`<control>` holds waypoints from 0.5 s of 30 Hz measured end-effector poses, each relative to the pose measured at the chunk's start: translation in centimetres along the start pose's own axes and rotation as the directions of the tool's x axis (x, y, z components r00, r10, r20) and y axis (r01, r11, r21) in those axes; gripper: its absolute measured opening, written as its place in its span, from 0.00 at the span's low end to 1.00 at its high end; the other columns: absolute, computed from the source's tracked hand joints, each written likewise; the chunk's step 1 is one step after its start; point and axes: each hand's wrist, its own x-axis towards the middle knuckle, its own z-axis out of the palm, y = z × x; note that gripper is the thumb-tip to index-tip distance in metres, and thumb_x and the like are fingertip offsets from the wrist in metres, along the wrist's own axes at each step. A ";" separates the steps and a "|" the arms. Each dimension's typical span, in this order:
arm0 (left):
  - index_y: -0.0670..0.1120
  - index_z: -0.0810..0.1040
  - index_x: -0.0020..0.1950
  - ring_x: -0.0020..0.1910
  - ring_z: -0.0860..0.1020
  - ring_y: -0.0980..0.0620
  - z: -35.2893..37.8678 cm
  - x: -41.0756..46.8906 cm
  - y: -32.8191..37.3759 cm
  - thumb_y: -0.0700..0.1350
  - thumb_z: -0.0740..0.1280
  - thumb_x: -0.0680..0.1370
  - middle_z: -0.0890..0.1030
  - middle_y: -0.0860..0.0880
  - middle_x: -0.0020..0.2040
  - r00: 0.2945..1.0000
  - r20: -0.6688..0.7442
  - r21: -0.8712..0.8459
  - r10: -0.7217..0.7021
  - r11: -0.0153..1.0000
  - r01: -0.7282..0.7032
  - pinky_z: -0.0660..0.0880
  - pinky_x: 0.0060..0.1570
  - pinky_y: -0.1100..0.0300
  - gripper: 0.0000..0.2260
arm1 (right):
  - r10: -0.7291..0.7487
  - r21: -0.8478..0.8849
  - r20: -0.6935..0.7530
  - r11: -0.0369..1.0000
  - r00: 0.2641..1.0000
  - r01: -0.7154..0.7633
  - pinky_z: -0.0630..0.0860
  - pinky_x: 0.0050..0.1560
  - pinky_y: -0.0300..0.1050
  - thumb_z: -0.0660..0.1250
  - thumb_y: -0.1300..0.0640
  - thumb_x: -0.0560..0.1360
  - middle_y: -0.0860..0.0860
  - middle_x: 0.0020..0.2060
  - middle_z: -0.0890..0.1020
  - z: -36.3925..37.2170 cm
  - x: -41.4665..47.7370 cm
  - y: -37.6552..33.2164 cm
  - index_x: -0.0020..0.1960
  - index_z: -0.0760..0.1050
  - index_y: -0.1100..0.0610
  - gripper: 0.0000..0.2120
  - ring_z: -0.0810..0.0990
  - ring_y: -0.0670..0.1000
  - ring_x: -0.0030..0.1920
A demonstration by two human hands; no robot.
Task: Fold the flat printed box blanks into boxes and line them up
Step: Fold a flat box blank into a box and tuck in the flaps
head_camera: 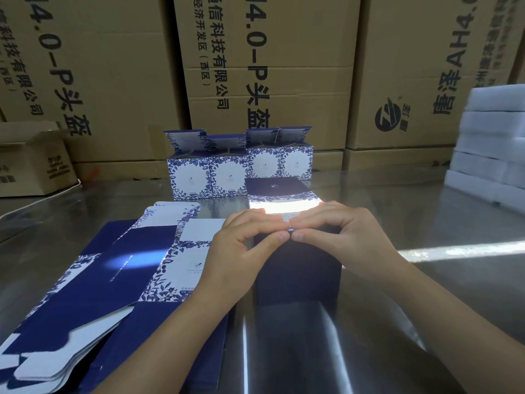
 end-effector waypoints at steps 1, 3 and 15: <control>0.62 0.81 0.44 0.56 0.74 0.63 0.0 0.0 0.0 0.50 0.70 0.69 0.82 0.63 0.47 1.000 0.005 0.000 -0.004 1.000 0.004 0.66 0.56 0.73 0.07 | 0.004 0.004 0.002 1.000 1.000 -0.004 0.72 0.53 0.32 0.73 0.50 0.65 0.41 0.42 0.85 0.0 0.0 0.0 0.43 0.85 0.49 0.08 0.80 0.41 0.51; 0.61 0.81 0.44 0.56 0.74 0.63 -0.3 0.1 0.1 0.51 0.69 0.69 0.82 0.63 0.48 1.000 0.030 -0.002 -0.009 1.000 0.009 0.65 0.56 0.74 0.06 | 0.024 0.007 0.027 1.000 0.999 -0.024 0.71 0.53 0.30 0.74 0.49 0.64 0.41 0.43 0.85 -0.3 0.1 0.0 0.43 0.85 0.46 0.08 0.80 0.40 0.51; 0.55 0.83 0.45 0.58 0.74 0.67 -1.5 0.6 -0.7 0.39 0.71 0.72 0.82 0.65 0.48 0.994 0.090 -0.092 -0.062 0.993 0.071 0.66 0.57 0.75 0.10 | 0.132 0.082 0.058 0.987 0.990 -0.137 0.70 0.51 0.26 0.75 0.49 0.60 0.41 0.45 0.85 -1.9 0.5 0.7 0.41 0.85 0.46 0.10 0.80 0.37 0.53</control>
